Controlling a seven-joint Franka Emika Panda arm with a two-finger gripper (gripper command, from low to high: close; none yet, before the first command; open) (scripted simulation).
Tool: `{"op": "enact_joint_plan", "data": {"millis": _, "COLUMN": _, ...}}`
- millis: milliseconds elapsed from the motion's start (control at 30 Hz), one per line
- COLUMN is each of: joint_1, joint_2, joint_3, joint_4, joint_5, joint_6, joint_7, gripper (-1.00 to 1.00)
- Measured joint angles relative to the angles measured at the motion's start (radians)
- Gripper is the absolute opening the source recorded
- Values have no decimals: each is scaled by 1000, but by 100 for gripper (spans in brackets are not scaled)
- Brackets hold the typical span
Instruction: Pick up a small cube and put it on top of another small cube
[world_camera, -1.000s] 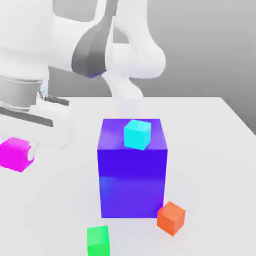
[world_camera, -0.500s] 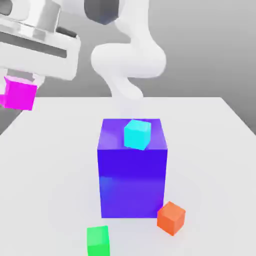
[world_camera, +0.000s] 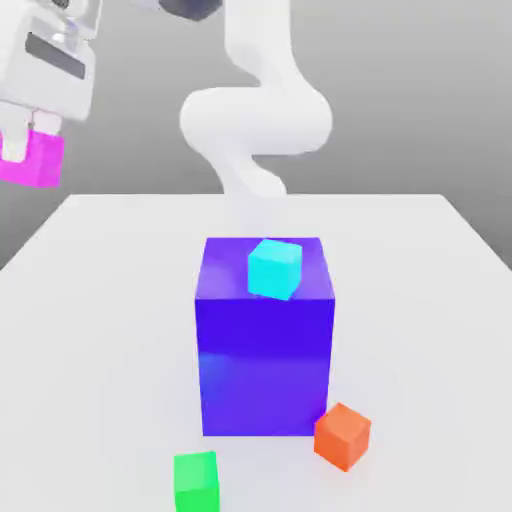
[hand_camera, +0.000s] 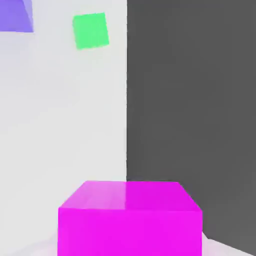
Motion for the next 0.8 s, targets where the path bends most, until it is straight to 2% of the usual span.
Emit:
{"op": "enact_joint_plan", "data": {"millis": 233, "joint_1": 128, "joint_2": 67, "joint_3": -132, "joint_4": -8, "joint_5": 23, "joint_6": 44, "joint_7": -398, "gripper": -100}}
{"op": "enact_joint_plan", "data": {"millis": 433, "joint_1": 257, "joint_2": 179, "joint_3": -237, "joint_4": -15, "joint_5": 90, "joint_6": 104, "joint_7": -757, "gripper": -100}}
{"op": "enact_joint_plan", "data": {"millis": 633, "joint_1": 391, "joint_2": 347, "joint_3": -306, "joint_4": -20, "joint_5": 234, "joint_6": 175, "joint_7": -1157, "gripper": -100}}
{"op": "enact_joint_plan", "data": {"millis": 800, "joint_1": 463, "joint_2": 519, "joint_3": -261, "joint_4": -17, "joint_5": 411, "joint_6": 226, "joint_7": -1517, "gripper": -100}}
